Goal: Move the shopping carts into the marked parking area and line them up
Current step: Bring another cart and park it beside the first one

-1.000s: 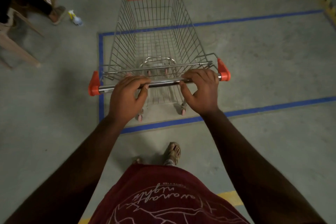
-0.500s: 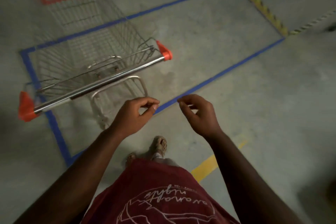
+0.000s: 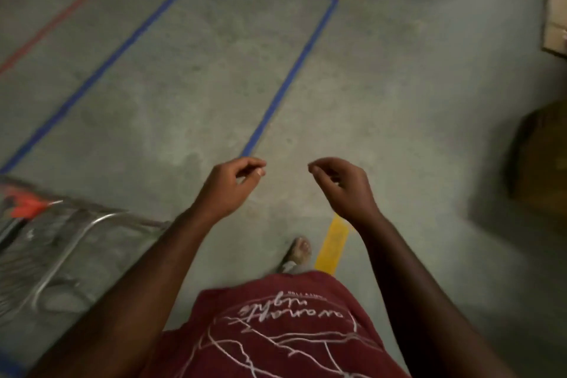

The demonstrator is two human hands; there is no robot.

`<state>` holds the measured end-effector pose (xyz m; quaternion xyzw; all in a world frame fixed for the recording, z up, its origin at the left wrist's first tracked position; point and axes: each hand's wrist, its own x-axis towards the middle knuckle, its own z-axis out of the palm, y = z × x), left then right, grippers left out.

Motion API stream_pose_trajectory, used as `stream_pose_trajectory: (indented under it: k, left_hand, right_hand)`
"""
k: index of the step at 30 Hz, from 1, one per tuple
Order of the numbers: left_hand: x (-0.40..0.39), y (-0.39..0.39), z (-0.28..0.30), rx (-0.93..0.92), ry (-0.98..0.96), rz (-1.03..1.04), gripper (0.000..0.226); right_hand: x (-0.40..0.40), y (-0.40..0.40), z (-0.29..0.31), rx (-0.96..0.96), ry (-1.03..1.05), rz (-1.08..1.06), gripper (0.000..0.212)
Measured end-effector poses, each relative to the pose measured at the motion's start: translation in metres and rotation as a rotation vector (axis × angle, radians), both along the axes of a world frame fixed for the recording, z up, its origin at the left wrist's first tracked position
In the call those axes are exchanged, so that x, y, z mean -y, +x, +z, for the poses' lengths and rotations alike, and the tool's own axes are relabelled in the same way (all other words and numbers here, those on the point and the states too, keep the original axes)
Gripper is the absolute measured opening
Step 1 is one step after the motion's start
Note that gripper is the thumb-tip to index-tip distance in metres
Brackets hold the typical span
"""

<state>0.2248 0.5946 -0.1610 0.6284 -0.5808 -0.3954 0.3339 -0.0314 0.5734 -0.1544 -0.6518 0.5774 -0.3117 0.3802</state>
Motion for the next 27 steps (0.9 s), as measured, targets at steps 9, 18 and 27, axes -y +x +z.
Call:
stream_pose_trajectory:
  k: [9, 18, 27]
  left_hand:
    - [0.184, -0.170, 0.025, -0.068, -0.019, -0.199, 0.015]
    - [0.403, -0.261, -0.003, -0.074, -0.038, -0.237, 0.013]
    - [0.651, -0.350, 0.012, -0.067, -0.028, -0.358, 0.014]
  right_hand:
    - [0.145, -0.155, 0.039, 0.015, -0.067, -0.205, 0.011]
    - [0.332, -0.238, 0.028, -0.084, -0.138, -0.251, 0.014]
    - [0.554, -0.335, 0.044, 0.085, 0.035, -0.379, 0.010]
